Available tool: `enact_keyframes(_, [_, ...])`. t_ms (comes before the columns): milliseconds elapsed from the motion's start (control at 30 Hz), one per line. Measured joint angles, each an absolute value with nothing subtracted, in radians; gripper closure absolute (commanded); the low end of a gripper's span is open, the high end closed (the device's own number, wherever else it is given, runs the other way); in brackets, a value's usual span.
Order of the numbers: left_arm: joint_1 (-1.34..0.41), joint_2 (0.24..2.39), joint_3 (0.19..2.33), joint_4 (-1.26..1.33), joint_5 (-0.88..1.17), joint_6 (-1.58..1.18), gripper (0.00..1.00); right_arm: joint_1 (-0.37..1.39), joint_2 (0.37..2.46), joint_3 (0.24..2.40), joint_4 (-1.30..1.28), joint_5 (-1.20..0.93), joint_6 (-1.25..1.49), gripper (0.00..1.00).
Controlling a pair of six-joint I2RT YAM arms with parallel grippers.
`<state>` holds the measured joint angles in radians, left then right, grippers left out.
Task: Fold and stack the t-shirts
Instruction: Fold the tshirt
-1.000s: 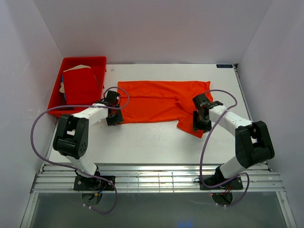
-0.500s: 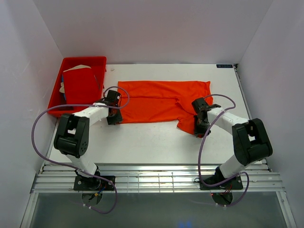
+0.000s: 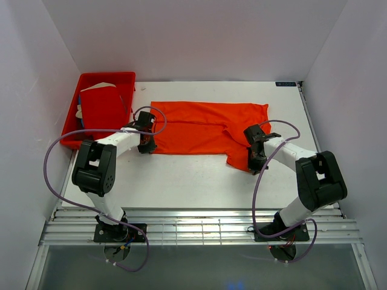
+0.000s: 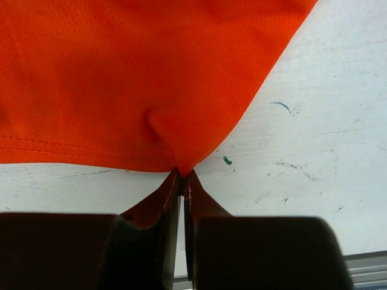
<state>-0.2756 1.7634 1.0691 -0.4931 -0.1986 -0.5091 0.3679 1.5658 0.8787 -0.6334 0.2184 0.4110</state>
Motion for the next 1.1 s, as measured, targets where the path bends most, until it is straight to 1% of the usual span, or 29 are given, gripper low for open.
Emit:
enact_keyframes(133, [-0.277,1.763,1.075,-0.5,-0.2,-0.505,0.91,0.368,1.555,0.886,-0.678,0.234,0.41,0.92])
enact_keyframes(267, [-0.276,1.763,1.1,-0.538,-0.2,-0.503,0.91,0.368,1.541,0.979,-0.759,0.252,0.404,0.92])
enact_keyframes(467, [-0.276,1.775,1.271,-0.583,-0.201,-0.495,0.9,0.361,1.56,1.162,-0.769,0.29,0.373,0.92])
enact_keyframes(667, [-0.267,1.893,1.463,-0.607,-0.198,-0.477,0.9,0.311,1.693,1.303,-0.787,0.311,0.325,0.92])
enact_keyframes(900, [-0.226,2.057,1.629,-0.665,-0.17,-0.452,0.9,0.246,1.861,1.511,-0.797,0.314,0.26,0.92])
enact_keyframes(1100, [-0.204,2.107,1.72,-0.702,-0.152,-0.444,0.9,0.207,1.959,1.698,-0.812,0.313,0.214,0.92])
